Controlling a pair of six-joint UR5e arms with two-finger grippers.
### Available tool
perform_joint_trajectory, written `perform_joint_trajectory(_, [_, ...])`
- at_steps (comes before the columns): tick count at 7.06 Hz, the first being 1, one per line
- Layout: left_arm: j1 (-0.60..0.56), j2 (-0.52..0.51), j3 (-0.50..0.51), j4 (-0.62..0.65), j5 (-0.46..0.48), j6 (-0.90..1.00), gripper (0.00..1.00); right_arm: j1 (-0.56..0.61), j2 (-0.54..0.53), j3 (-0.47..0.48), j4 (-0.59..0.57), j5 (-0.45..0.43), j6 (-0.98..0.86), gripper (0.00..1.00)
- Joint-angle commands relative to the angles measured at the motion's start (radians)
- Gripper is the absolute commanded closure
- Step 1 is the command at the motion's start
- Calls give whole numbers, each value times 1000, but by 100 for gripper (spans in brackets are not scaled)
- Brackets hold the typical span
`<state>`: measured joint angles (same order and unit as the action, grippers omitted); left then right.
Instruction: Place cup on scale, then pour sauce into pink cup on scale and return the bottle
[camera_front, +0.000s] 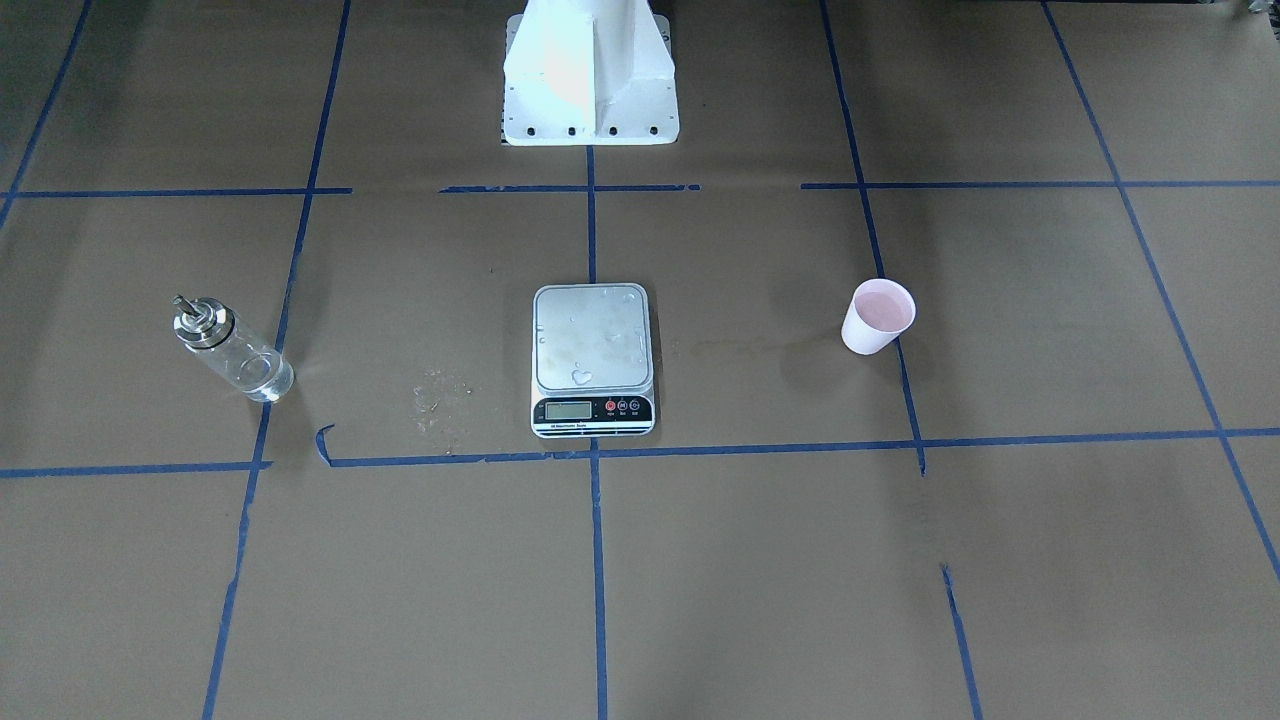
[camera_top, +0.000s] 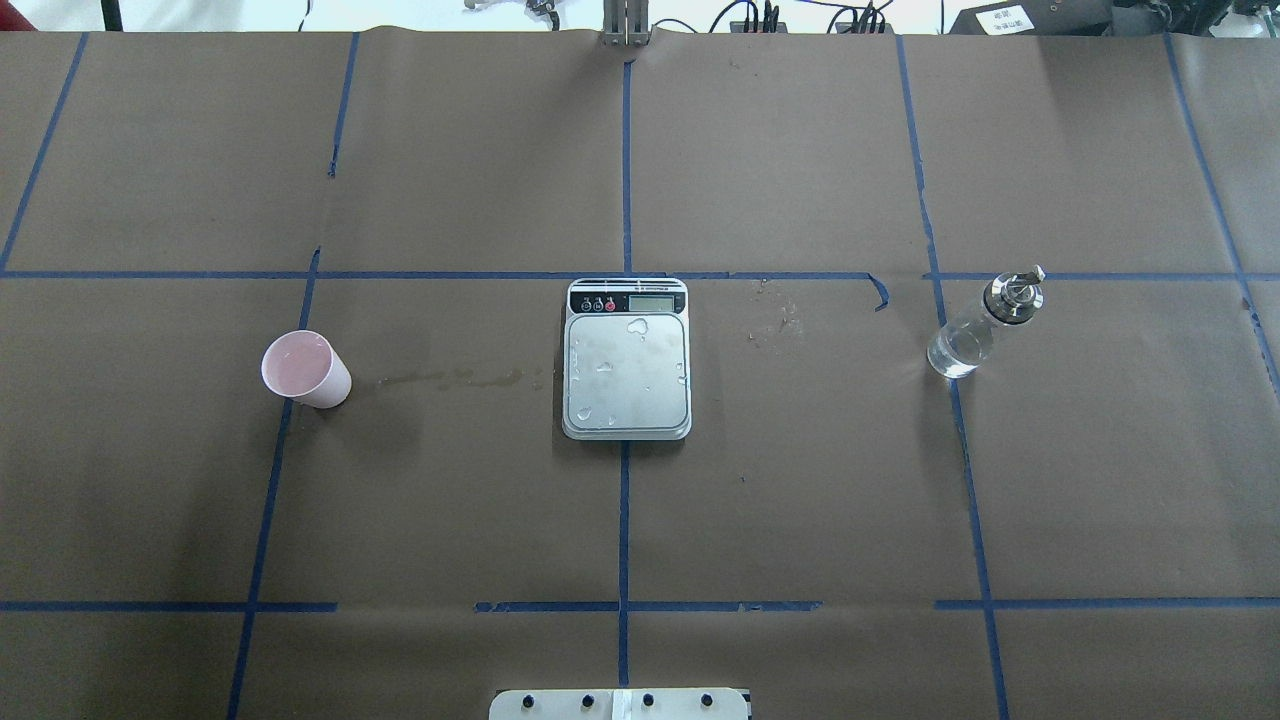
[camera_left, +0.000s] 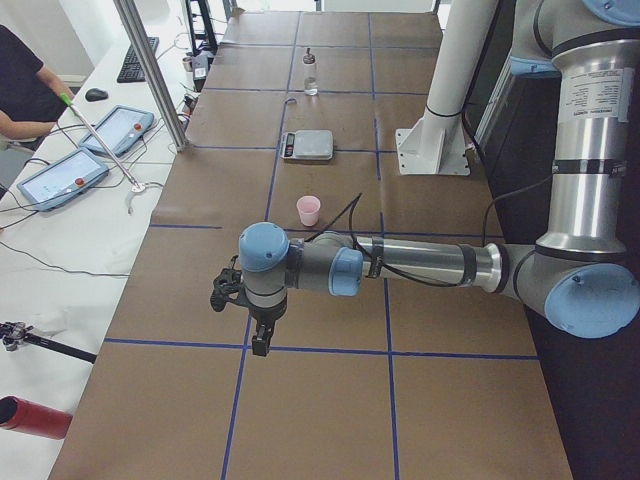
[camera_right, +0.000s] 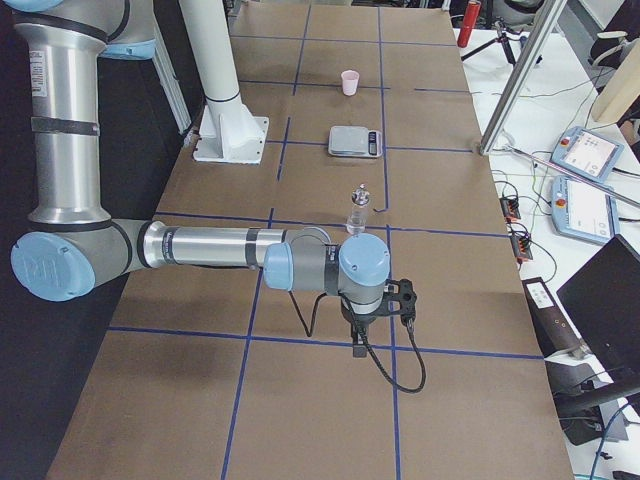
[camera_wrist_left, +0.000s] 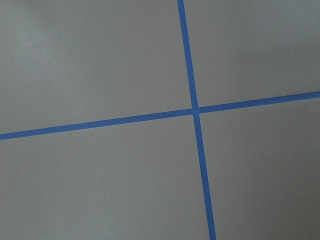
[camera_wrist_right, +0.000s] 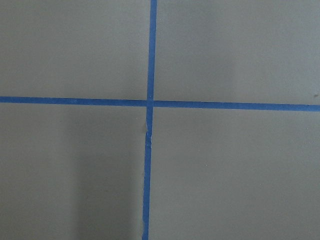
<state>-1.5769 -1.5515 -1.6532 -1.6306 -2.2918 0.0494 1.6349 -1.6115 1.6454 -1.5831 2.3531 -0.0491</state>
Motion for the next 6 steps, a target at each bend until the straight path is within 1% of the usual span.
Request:
perform_joint_trajectory(1, [0, -4, -3, -2, 0, 4, 0, 0, 1, 2, 0, 2, 0, 0])
perform_joint_trajectory(2, [0, -10, -19, -2, -2, 0, 0, 0, 1, 5, 2, 3, 3, 0])
perform_joint_trajectory(3, [-6, -27, -96, 3, -8, 1, 0, 2, 10, 26, 0, 8, 6, 0])
perform_joint_trajectory(4, [0, -80, -115, -3, -5, 0, 0, -4, 22, 45, 6, 5, 9, 0])
perform_joint_trajectory(5, [17, -149, -79, -40, -14, -3, 0, -4, 24, 59, 23, 12, 18, 0])
perform_joint_trajectory(6, [50, -157, -85, -63, -55, -16, 0, -32, 35, 72, 75, 15, 47, 0])
